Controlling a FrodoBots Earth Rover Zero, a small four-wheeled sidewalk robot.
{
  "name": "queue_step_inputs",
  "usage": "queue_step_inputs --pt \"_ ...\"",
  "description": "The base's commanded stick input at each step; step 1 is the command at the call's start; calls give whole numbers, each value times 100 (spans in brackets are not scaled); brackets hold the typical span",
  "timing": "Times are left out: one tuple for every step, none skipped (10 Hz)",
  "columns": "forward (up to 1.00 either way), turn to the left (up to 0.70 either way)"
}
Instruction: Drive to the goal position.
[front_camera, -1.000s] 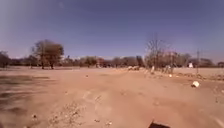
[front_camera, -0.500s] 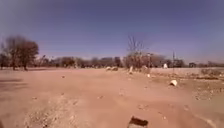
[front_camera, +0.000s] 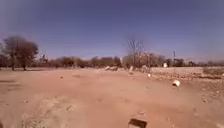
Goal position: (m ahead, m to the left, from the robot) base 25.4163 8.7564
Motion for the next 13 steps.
queue_step_inputs --pt "50 0" --pt "50 0" --pt "50 0" --pt "50 0" --pt "50 0" --pt "50 0" --pt "50 0" --pt "50 0" --pt "50 0" --pt "50 0" --pt "50 0" --pt "50 0" --pt "50 0"
